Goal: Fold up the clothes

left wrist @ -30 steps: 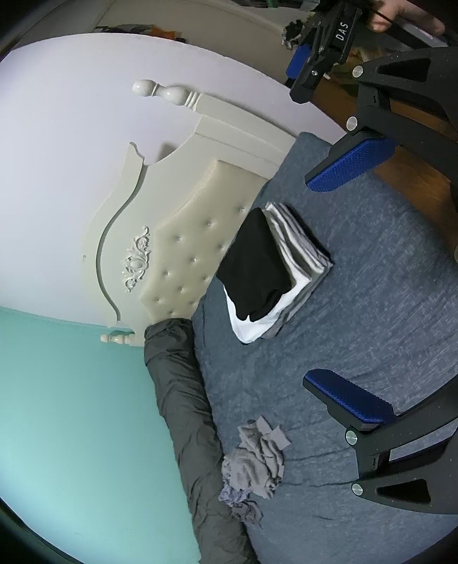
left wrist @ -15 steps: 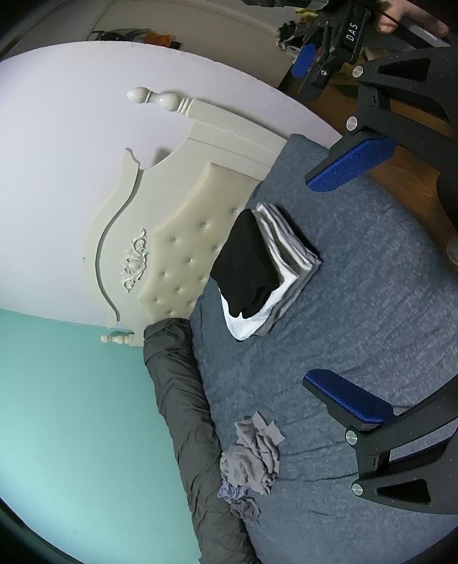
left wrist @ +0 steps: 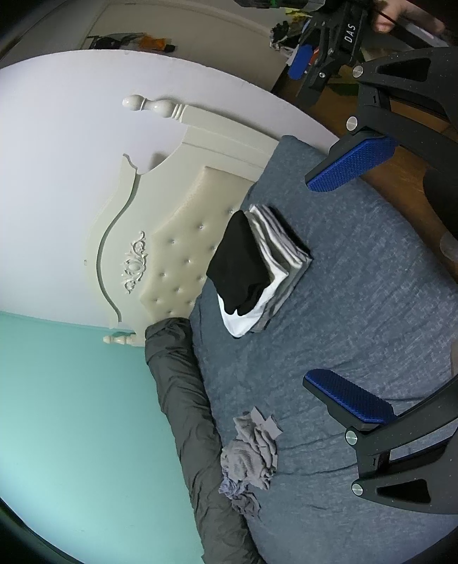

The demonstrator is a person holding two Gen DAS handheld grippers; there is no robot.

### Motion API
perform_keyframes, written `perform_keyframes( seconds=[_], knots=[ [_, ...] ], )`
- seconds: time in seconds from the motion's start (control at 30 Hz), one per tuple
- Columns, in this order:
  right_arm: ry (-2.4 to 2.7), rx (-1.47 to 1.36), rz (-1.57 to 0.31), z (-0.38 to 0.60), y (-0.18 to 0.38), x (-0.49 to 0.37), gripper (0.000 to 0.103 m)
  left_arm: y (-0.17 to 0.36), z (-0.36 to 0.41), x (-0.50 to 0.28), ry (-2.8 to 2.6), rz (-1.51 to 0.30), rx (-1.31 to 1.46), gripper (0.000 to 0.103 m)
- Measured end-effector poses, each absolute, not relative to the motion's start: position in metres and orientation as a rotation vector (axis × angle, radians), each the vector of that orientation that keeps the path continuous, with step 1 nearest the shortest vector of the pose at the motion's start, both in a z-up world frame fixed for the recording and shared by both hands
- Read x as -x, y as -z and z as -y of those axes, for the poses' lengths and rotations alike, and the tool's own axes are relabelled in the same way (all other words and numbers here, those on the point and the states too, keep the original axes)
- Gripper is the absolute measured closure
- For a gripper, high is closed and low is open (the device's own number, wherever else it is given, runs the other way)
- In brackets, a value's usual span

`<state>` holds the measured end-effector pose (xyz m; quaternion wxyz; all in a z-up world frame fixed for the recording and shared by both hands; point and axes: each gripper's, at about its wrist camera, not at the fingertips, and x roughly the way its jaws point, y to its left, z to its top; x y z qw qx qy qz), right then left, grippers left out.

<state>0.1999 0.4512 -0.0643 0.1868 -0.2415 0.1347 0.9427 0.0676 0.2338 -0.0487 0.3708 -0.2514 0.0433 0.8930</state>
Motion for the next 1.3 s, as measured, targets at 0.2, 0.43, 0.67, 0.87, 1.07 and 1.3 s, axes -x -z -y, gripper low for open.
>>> perform_keyframes(
  seconds=[0.2, 0.43, 0.67, 0.87, 1.07, 1.3],
  knots=[
    [-2.654, 0.665, -0.371, -0.446, 0.065, -0.206, 0.001, 0.055, -0.23, -0.074, -2.282, -0.089, 0.651, 0.0],
    [-2.649, 0.667, -0.352, -0.44, 0.072, -0.209, 0.001, 0.059, -0.226, -0.078, -2.279, -0.091, 0.644, 0.0],
    [-2.636, 0.676, -0.354, -0.439, 0.079, -0.209, 0.001, 0.06, -0.223, -0.078, -2.279, -0.089, 0.64, 0.0],
    [-2.635, 0.673, -0.346, -0.437, 0.081, -0.21, 0.001, 0.062, -0.221, -0.08, -2.278, -0.092, 0.638, 0.0],
    [-2.64, 0.668, -0.343, -0.436, 0.08, -0.212, 0.001, 0.064, -0.222, -0.082, -2.267, -0.101, 0.644, 0.0],
    [-2.645, 0.666, -0.339, -0.434, 0.079, -0.212, 0.001, 0.066, -0.221, -0.083, -2.281, -0.113, 0.637, 0.0]
  ],
)
